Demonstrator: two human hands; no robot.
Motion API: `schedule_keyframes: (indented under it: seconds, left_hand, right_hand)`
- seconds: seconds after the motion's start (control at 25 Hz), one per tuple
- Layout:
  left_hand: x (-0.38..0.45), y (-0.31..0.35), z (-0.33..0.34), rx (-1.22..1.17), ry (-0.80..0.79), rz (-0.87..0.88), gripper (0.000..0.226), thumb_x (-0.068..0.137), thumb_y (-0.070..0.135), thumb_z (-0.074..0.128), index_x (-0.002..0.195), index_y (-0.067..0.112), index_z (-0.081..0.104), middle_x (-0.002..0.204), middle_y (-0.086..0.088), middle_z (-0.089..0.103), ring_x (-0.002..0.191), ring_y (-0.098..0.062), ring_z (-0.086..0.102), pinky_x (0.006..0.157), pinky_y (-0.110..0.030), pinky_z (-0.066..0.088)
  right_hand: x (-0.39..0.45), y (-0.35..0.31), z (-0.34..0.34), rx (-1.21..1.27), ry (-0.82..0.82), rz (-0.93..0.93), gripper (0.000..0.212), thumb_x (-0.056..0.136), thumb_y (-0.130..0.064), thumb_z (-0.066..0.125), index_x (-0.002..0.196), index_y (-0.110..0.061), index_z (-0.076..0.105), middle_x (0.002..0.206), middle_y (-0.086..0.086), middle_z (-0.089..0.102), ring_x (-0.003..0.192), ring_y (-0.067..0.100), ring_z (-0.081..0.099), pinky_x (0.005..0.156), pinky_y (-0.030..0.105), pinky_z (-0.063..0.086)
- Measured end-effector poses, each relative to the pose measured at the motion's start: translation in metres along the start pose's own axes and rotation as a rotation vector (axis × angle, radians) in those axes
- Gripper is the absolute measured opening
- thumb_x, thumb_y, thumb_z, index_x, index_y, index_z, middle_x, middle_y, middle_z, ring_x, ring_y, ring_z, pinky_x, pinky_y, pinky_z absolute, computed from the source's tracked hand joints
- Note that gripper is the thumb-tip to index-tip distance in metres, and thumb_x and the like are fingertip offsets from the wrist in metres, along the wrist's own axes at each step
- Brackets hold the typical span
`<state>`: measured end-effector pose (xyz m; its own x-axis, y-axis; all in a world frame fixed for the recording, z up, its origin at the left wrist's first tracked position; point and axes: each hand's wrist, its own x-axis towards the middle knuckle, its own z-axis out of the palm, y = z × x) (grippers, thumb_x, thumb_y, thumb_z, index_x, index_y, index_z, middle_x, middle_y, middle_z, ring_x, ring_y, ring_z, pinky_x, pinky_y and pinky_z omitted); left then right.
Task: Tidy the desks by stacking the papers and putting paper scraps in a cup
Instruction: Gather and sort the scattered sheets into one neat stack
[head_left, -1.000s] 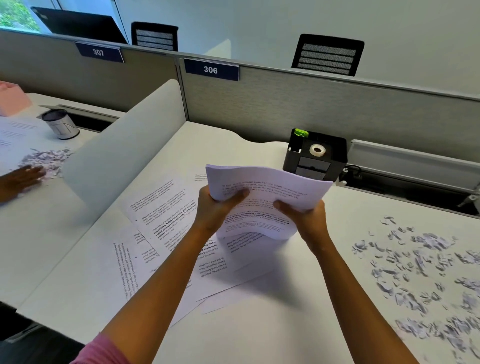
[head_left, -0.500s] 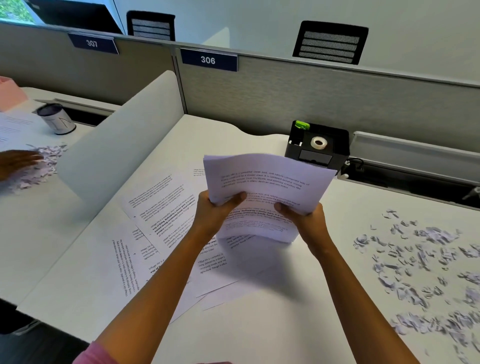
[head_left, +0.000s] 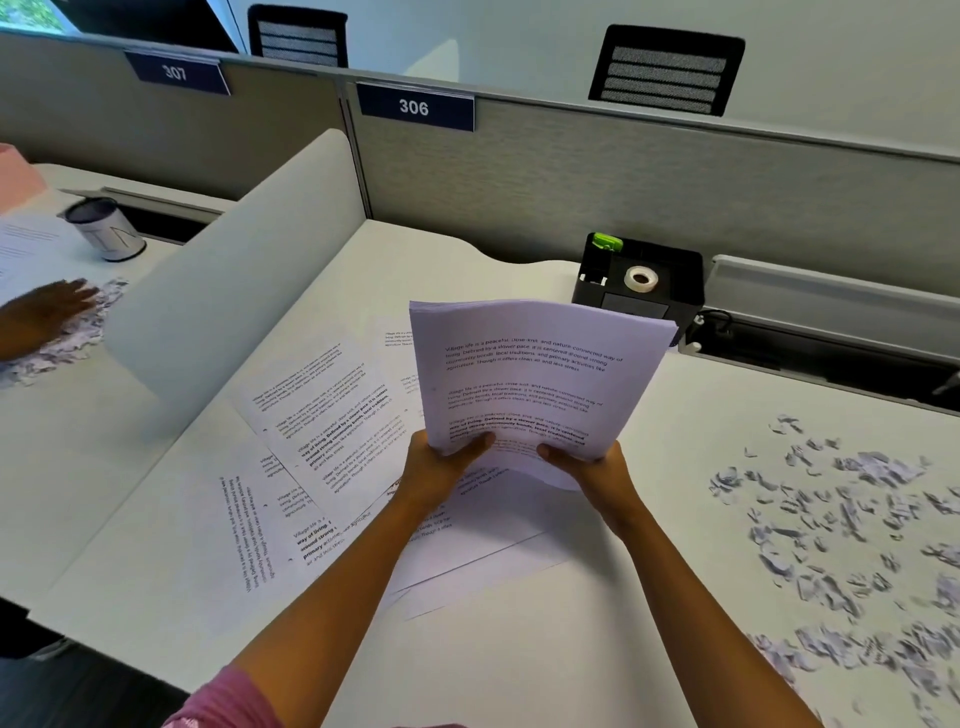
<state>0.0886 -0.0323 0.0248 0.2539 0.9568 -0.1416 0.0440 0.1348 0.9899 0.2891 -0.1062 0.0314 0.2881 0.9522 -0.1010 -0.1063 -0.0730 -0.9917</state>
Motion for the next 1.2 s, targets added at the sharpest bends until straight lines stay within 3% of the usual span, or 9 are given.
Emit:
schedule_keyframes:
  seconds: [0.12,0.24,0.4,0.56,0.64,0.8,0.92,1.12,1.2]
  left_hand:
    - [0.000,0.008,0.002,0.014,0.043,-0.087,0.029,0.080,0.028,0.078,0.105,0.028,0.062,0.101,0.003,0.070,0.092,-0.019,0.069,0.078,-0.035,0.061]
    - [-0.001,0.009,-0.001,0.066,0.012,-0.171,0.043,0.075,0.037,0.081,0.109,0.017,0.065,0.103,-0.003,0.073,0.089,-0.021,0.072,0.075,-0.038,0.062]
    - [-0.009,0.004,0.003,0.132,-0.044,-0.144,0.032,0.080,0.038,0.077,0.108,0.023,0.069,0.100,0.009,0.073,0.089,-0.009,0.071,0.075,-0.026,0.059]
    - [0.003,-0.005,0.002,0.200,0.268,-0.120,0.029,0.092,0.044,0.061,0.106,0.018,0.064,0.101,0.004,0.069,0.096,-0.019,0.067,0.075,-0.026,0.055]
    - [0.015,-0.013,-0.003,0.430,0.452,-0.158,0.044,0.085,0.042,0.070,0.116,0.013,0.056,0.114,-0.004,0.059,0.110,-0.026,0.056,0.084,-0.032,0.049]
    - [0.031,-0.012,-0.002,0.797,0.456,-0.341,0.096,0.063,0.059,0.082,0.131,0.006,0.037,0.135,-0.016,0.043,0.127,-0.032,0.038,0.103,-0.045,0.035]
    - [0.034,-0.008,0.011,0.897,0.448,-0.375,0.110,0.055,0.063,0.084,0.132,0.006,0.030,0.135,-0.017,0.038,0.126,-0.032,0.036,0.101,-0.042,0.034]
    - [0.038,-0.012,0.017,0.878,0.425,-0.328,0.123,0.060,0.043,0.091,0.145,0.002,0.013,0.139,-0.025,0.036,0.127,-0.034,0.036,0.102,-0.040,0.037]
    - [0.041,-0.010,0.016,0.853,0.425,-0.353,0.124,0.059,0.038,0.092,0.146,0.003,0.011,0.138,-0.026,0.039,0.126,-0.035,0.038,0.100,-0.040,0.040]
  right_hand:
    - [0.001,-0.001,0.000,-0.037,0.034,-0.028,0.042,0.085,-0.003,0.072,0.124,-0.015,0.061,0.113,0.002,0.070,0.098,0.016,0.070,0.077,0.031,0.060]
    - [-0.001,0.002,-0.007,-0.072,0.107,-0.019,0.028,0.094,-0.020,0.064,0.122,-0.015,0.061,0.112,0.001,0.071,0.095,0.014,0.071,0.073,0.024,0.058]
    - [-0.006,0.020,-0.026,-0.084,0.096,0.038,0.026,0.097,-0.024,0.061,0.122,-0.018,0.063,0.114,0.000,0.073,0.101,0.021,0.071,0.086,0.039,0.058]
    - [-0.012,0.042,-0.040,-0.076,0.273,0.055,0.024,0.095,-0.025,0.063,0.119,-0.019,0.066,0.111,-0.002,0.074,0.101,0.020,0.070,0.094,0.046,0.055]
    - [-0.017,0.050,-0.043,-0.039,0.361,0.059,0.030,0.095,-0.025,0.063,0.123,-0.015,0.064,0.115,0.000,0.072,0.104,0.022,0.069,0.096,0.049,0.054]
    - [-0.019,0.053,-0.044,0.082,0.468,0.054,0.033,0.095,-0.019,0.062,0.127,-0.010,0.061,0.119,0.004,0.070,0.108,0.026,0.067,0.091,0.037,0.057]
    - [-0.018,0.052,-0.045,0.114,0.491,0.058,0.033,0.095,-0.016,0.062,0.128,-0.010,0.060,0.119,0.004,0.069,0.107,0.023,0.067,0.087,0.030,0.057]
    - [-0.018,0.052,-0.046,0.091,0.468,0.061,0.026,0.095,-0.017,0.062,0.121,-0.016,0.062,0.112,-0.004,0.070,0.098,0.013,0.069,0.077,0.021,0.058]
    - [-0.017,0.053,-0.047,0.091,0.477,0.066,0.023,0.095,-0.017,0.063,0.119,-0.018,0.063,0.113,-0.002,0.071,0.100,0.017,0.069,0.083,0.029,0.058]
